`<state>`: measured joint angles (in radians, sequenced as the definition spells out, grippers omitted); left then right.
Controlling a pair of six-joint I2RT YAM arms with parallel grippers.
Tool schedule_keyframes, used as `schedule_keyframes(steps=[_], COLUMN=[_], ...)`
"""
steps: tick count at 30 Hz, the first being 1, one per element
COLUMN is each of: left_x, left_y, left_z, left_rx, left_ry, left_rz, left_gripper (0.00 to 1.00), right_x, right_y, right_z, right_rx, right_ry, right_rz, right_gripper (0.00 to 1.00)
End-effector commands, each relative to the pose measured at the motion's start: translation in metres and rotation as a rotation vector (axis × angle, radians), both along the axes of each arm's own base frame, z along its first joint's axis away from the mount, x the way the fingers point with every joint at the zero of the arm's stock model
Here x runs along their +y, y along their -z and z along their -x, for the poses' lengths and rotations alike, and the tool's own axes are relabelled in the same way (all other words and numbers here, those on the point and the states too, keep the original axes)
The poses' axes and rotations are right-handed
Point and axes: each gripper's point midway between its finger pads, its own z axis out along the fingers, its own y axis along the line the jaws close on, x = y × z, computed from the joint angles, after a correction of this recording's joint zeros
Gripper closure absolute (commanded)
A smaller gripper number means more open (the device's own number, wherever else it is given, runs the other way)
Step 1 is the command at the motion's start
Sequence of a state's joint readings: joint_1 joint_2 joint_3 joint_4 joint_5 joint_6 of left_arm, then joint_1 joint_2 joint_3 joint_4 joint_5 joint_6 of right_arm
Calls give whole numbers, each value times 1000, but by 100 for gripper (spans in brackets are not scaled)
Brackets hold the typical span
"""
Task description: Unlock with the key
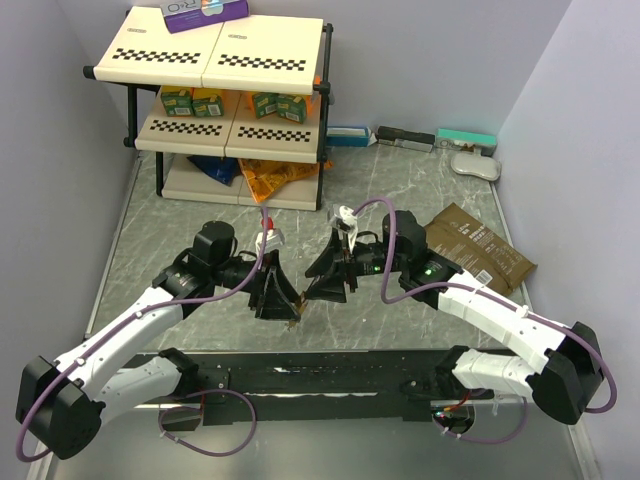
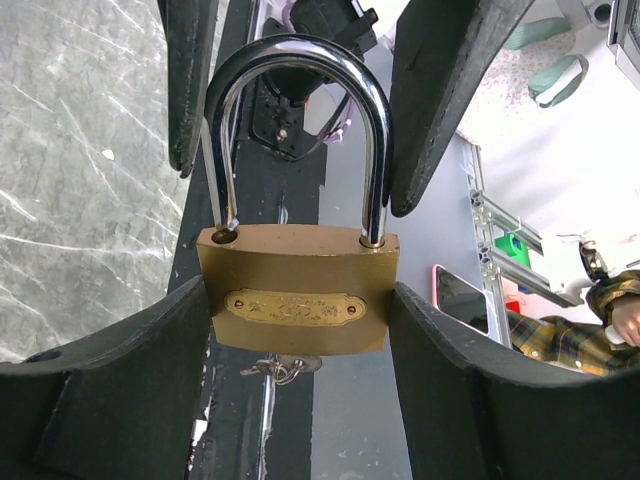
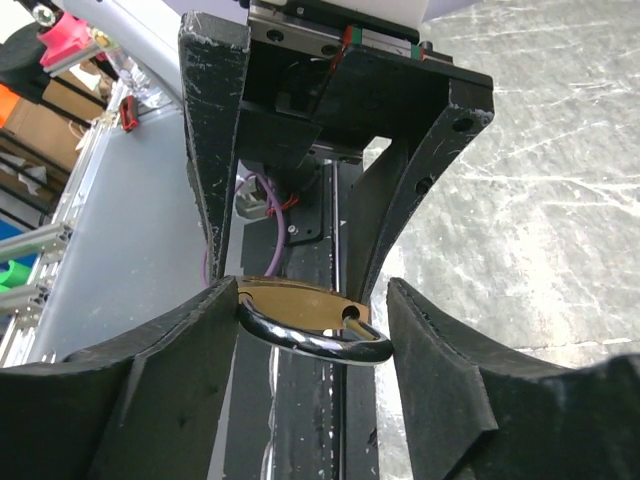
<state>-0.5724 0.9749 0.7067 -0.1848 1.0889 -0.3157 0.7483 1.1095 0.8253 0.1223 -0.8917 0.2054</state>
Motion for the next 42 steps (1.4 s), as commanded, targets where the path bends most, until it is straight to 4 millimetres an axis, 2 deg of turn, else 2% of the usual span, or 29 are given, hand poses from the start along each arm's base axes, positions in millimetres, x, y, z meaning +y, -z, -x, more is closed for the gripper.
schedule_keyframes(steps=[1, 9, 16, 20, 22, 23, 30, 35, 42], left_x=[-3, -3, -1, 1, 4, 8, 18, 20, 21], left_y=[-26, -21, -9, -3, 2, 6, 17, 29, 42], left_z=[-5, -19, -46, -58, -66, -76, -98, -105, -108], left_rx=[-116, -136, -162, -168, -169, -180, -200, -201, -194], left_ry=[9, -77, -224, -290, -337, -394, -519, -555, -586], left_rz=[88, 52, -22, -63, -89, -120, -195, -255, -325], left_gripper=[99, 99, 99, 99, 99, 99, 99, 99, 99], right_x=[2, 0, 2, 2, 1, 0, -6, -5, 1], right_y=[-7, 0, 13, 18, 19, 20, 35, 41, 44], right_z=[5, -5, -24, -31, -35, -40, -64, -78, -82], right_rx=[-9, 15, 59, 81, 85, 82, 125, 167, 206], right_ry=[-24, 53, 150, 191, 216, 243, 398, 466, 473], right_rz=[-30, 1, 82, 105, 111, 115, 204, 242, 240], right_gripper=[39, 51, 77, 84, 85, 86, 87, 88, 89])
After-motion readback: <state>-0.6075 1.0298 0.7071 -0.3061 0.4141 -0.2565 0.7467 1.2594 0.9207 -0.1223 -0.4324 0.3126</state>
